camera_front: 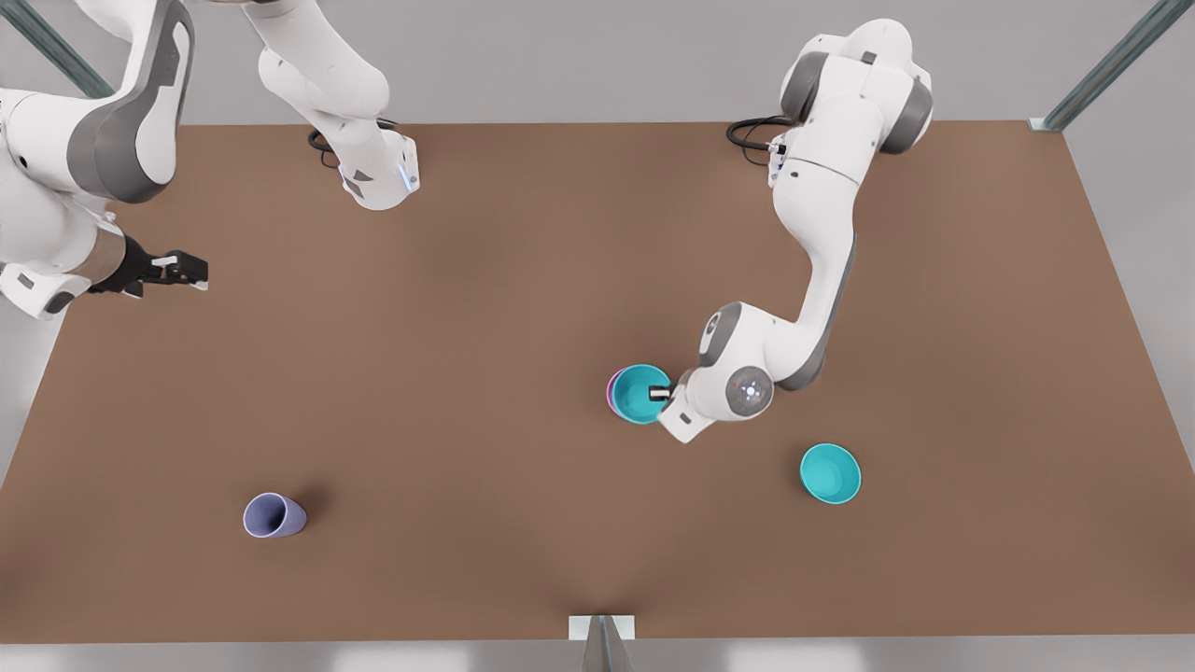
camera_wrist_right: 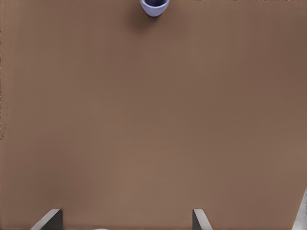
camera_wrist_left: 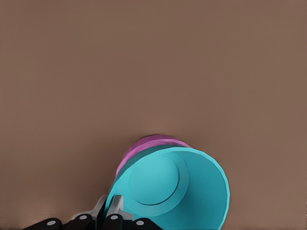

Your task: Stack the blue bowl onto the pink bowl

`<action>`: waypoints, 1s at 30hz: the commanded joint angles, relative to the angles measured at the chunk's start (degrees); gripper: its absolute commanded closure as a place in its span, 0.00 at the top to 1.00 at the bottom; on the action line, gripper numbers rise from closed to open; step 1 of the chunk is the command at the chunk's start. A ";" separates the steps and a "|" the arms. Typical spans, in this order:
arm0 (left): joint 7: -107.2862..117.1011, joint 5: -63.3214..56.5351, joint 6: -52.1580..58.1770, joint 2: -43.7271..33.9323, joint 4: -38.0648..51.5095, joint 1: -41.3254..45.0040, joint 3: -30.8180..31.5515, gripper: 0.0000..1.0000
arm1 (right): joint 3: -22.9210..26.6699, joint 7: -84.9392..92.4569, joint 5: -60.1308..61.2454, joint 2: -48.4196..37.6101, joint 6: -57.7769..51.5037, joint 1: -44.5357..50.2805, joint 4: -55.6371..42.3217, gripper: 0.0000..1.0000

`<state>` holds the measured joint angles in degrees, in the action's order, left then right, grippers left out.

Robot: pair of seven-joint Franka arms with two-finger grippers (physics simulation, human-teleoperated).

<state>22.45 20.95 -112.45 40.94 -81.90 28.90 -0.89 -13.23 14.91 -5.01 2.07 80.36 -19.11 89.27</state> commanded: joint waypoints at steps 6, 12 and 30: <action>19.56 0.06 -4.70 -0.51 -1.42 0.02 1.85 0.21 | -0.30 0.47 0.01 -0.05 -0.03 -0.66 0.03 1.00; 19.56 -0.03 -4.97 -1.04 -2.83 0.02 1.85 0.21 | -0.39 0.39 0.00 0.21 -0.03 -0.66 -0.06 1.00; -11.11 -20.24 41.44 -28.37 10.44 -12.28 -2.45 1.00 | -0.57 0.39 0.09 0.39 -0.03 -0.66 -0.14 1.00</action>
<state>25.44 2.06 -80.34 14.00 -70.79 17.73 -4.96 -13.69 15.23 -5.01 2.51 80.37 -19.90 89.15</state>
